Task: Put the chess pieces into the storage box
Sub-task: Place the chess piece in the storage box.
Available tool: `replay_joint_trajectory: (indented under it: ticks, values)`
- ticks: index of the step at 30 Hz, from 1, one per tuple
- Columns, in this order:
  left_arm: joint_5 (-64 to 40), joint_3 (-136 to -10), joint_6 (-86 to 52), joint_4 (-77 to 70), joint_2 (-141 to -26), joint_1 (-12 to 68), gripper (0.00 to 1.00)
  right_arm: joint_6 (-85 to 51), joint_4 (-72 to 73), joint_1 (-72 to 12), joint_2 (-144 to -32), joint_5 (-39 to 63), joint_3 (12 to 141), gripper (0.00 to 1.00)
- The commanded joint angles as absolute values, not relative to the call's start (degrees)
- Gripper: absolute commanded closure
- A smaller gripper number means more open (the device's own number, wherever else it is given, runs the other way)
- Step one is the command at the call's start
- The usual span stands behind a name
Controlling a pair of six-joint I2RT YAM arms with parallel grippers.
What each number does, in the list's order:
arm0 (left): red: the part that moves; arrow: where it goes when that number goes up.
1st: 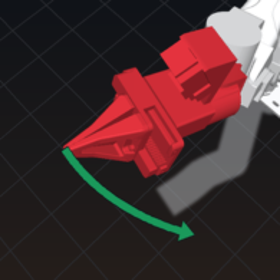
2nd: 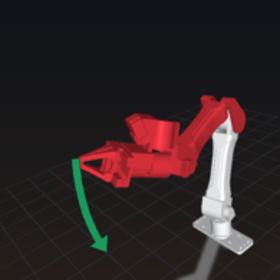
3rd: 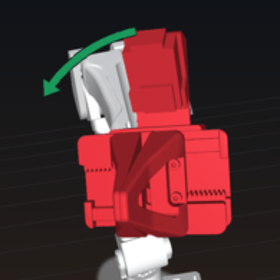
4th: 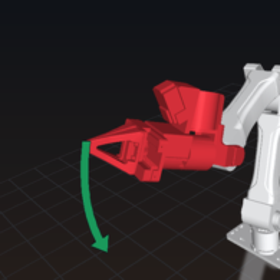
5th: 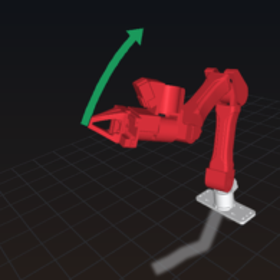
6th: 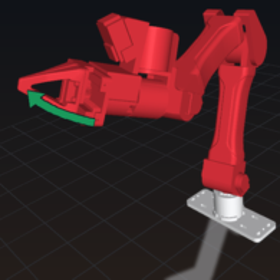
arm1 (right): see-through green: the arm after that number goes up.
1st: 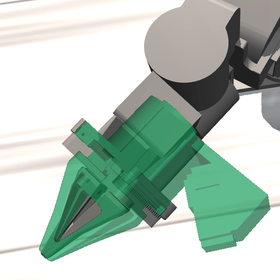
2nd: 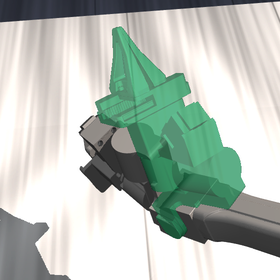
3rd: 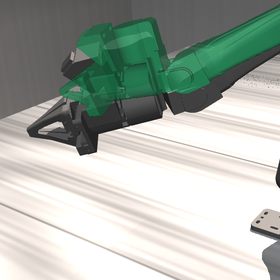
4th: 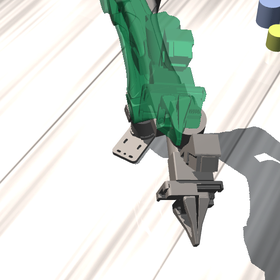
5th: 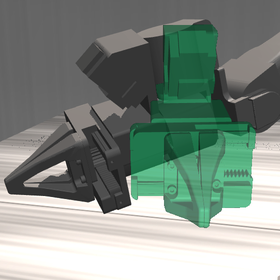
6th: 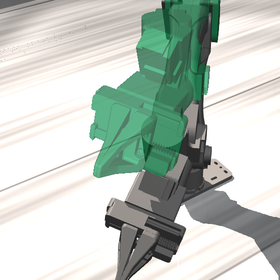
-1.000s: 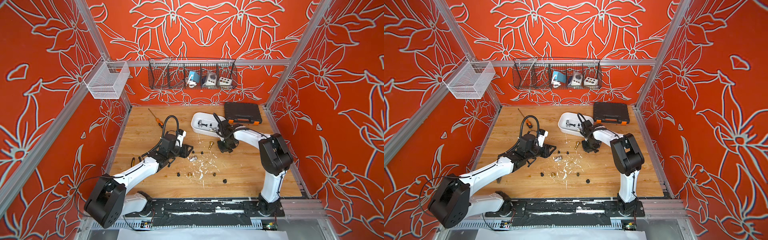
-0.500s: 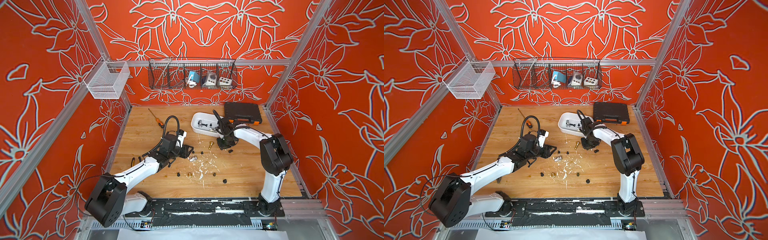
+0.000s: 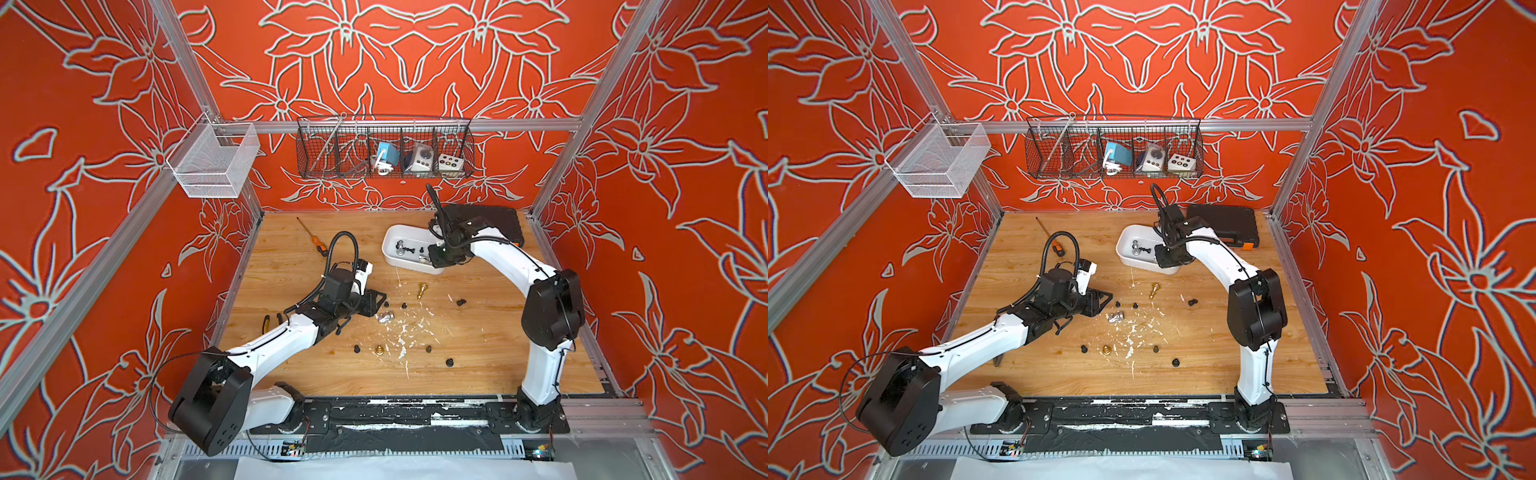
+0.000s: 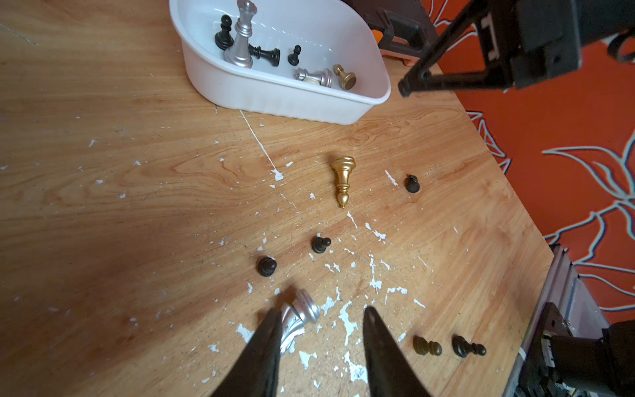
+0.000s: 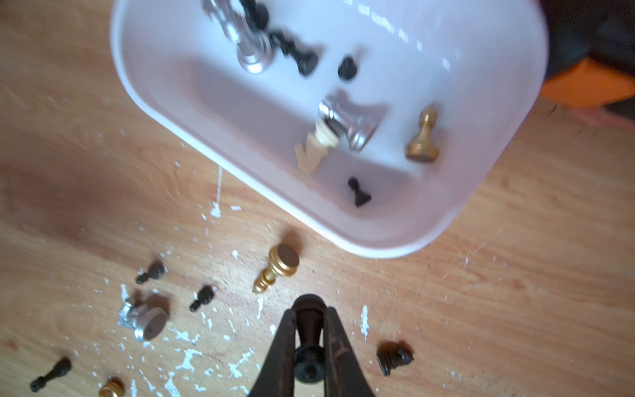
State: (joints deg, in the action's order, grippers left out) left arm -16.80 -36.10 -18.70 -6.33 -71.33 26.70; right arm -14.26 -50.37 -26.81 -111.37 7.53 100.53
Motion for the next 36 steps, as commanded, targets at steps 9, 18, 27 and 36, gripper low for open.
replay_joint_trajectory:
  ticks: [9, 18, 27, 36]
  values:
    - [-16.4, -35.8, -17.8, -5.7, -69.0, 27.0, 0.60, -13.4, -55.3, -24.5, -124.9, 2.0, 117.9, 0.84]
    - [-16.3, -35.3, -17.7, -5.4, -68.2, 27.0, 0.59, -15.7, -54.2, -22.5, -129.8, 0.2, 120.6, 0.84]
    - [-16.5, -34.9, -17.8, -5.4, -68.3, 27.0, 0.59, -16.3, -52.4, -21.6, -129.6, 0.5, 118.2, 0.83]
    - [-16.8, -34.9, -17.7, -5.6, -68.5, 27.0, 0.59, -16.4, -52.1, -21.0, -129.4, 1.0, 117.4, 0.81]
